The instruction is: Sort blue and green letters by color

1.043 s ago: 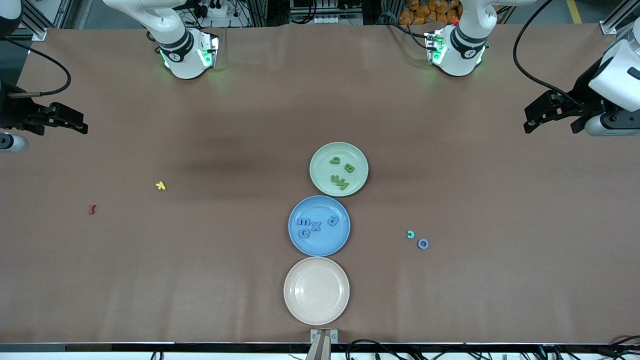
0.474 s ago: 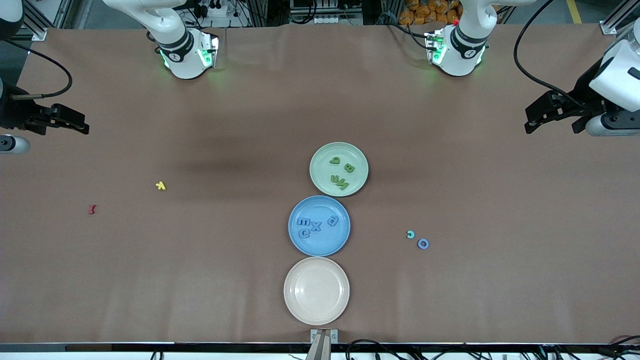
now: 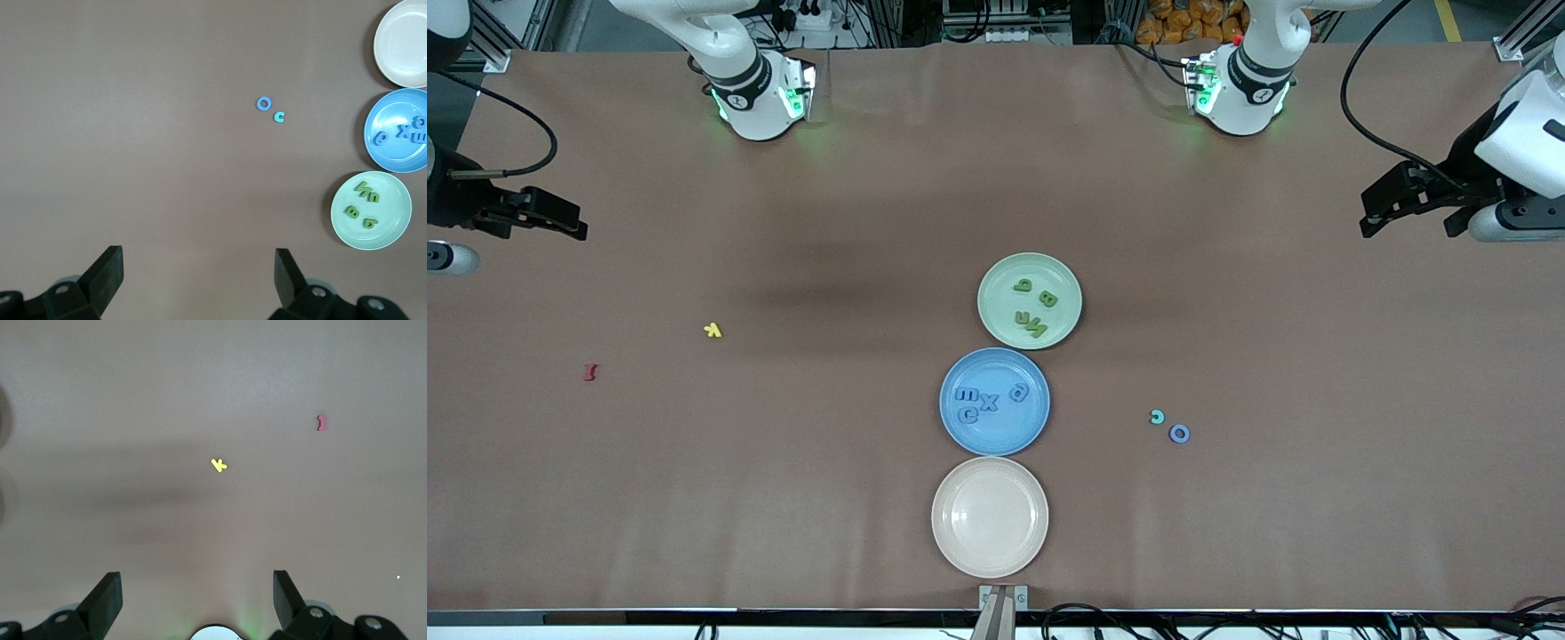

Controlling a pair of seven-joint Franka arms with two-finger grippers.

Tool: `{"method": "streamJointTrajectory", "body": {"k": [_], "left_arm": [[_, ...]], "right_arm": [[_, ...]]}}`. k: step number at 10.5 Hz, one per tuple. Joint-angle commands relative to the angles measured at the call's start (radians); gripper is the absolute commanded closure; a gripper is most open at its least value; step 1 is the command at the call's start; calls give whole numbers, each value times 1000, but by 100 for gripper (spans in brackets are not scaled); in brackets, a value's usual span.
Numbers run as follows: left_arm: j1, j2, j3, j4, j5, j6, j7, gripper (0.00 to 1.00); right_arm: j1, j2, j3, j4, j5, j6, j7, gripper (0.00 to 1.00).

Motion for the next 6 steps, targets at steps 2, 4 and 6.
{"method": "streamJointTrajectory", "body": {"k": [2,4,6], "left_arm": [[1,-10,0,6,18,-17,24,0],[1,-10,1,6,18,-17,25,0],[1,-10,1,6,17,-17,24,0]], "right_arm": [[8,4,0,16,-4,-9,24,0],[8,4,0,16,-6,-9,21,0],[8,4,0,16,-4,-9,21,0]]}}
